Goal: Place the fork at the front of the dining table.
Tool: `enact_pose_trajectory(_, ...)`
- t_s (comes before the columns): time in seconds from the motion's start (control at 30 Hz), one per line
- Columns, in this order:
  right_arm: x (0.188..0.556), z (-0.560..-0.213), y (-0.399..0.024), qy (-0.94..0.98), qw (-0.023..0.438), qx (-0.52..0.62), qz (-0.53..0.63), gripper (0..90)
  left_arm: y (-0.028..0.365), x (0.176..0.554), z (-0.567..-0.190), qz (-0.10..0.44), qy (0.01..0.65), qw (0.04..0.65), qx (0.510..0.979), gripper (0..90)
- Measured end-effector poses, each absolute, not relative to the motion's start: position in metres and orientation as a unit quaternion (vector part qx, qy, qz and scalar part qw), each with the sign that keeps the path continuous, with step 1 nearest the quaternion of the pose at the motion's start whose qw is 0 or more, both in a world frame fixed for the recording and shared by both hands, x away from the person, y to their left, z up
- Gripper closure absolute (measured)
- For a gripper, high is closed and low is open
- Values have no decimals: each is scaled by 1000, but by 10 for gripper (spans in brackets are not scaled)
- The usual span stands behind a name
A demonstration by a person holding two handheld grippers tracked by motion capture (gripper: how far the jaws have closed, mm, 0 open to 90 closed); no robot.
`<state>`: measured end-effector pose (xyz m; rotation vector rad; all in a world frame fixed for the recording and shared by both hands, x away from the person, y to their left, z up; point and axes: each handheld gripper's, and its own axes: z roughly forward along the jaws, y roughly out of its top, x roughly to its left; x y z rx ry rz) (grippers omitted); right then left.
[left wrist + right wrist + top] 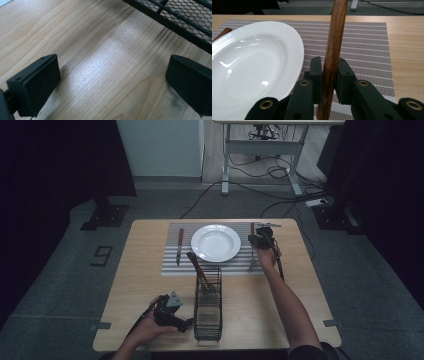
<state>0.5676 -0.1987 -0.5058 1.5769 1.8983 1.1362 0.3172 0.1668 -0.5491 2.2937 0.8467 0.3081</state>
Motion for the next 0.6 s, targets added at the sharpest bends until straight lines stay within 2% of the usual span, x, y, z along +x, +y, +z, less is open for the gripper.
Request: enact_pose_trajectory(0.6,583,-534,-192,686,204,588,378,764,167,317,-549,118,324,333,878,0)
